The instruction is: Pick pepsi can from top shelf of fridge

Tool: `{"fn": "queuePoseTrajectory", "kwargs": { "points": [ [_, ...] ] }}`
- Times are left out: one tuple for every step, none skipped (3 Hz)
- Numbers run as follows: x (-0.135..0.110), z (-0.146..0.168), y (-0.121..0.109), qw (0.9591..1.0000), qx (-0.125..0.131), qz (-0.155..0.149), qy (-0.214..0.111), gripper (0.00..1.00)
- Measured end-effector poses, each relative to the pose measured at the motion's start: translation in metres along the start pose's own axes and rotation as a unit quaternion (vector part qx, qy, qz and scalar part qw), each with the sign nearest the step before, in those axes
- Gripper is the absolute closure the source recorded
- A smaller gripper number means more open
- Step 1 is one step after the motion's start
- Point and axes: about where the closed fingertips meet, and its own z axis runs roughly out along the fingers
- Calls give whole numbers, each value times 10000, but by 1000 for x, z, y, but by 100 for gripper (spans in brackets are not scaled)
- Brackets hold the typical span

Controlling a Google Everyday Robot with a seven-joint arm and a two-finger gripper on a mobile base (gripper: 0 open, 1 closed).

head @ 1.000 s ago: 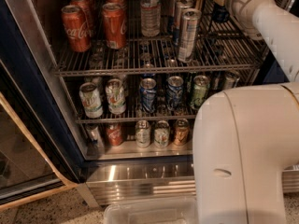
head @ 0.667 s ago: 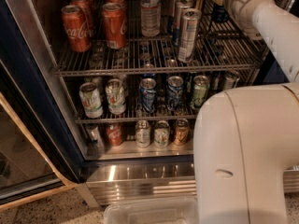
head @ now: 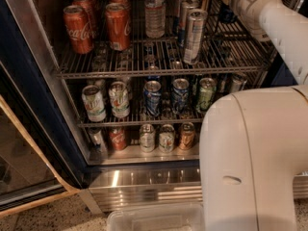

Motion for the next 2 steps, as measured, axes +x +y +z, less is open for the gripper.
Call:
{"fn": "queuePoseTrajectory", "kwargs": {
  "points": [
    [0, 0, 0, 10000, 0, 0, 0, 93],
    [0, 0, 0, 10000, 0, 0, 0, 100]
  ]
}}
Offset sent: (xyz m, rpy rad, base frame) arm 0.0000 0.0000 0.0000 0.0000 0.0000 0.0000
